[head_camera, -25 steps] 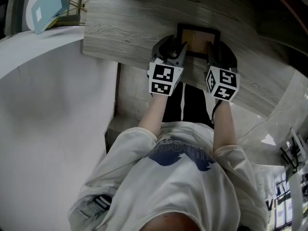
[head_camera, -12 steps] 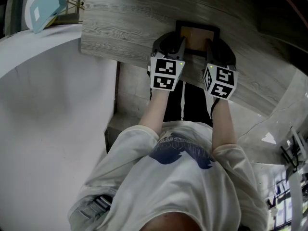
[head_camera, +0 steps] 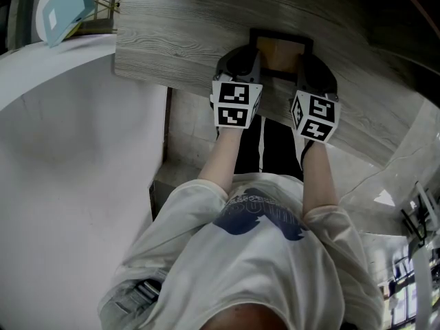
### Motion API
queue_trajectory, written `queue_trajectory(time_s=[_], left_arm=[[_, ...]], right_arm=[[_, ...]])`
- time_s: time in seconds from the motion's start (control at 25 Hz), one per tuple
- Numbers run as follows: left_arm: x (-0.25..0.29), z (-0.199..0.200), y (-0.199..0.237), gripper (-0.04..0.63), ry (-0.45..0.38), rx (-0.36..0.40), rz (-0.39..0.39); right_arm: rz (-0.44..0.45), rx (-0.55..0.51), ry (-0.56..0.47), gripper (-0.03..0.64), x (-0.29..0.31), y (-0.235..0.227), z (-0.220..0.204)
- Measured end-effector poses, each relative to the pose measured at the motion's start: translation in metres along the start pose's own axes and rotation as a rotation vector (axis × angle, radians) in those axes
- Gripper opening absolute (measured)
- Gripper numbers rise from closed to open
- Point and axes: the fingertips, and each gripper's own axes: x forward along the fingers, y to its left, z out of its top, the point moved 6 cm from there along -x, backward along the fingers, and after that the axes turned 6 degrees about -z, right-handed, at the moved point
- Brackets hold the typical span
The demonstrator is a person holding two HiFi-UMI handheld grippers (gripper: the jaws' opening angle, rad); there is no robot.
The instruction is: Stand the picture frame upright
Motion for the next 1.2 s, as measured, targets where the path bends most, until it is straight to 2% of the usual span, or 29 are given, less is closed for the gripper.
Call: queue_trajectory(time_s=[0.48, 0.76, 1.2], left_arm=[[-0.005, 0.004, -0.002, 0.077, -0.032, -0.015, -0.005], [-0.01, 0.026, -0.008, 0.075, -0.072, 0.019, -0.022], [-0.021, 0.068, -0.032, 0.076, -0.122, 0.101, -0.09]], right_arm=[[-0.004, 0.027, -0.029, 0.071, -0.007, -0.003, 0.006], [-0.025, 0.041, -0.08, 0.069, -0.017, -0.008, 0.023], [-0.108, 0.084, -0.167, 0.067, -0.051, -0.026, 0.053]])
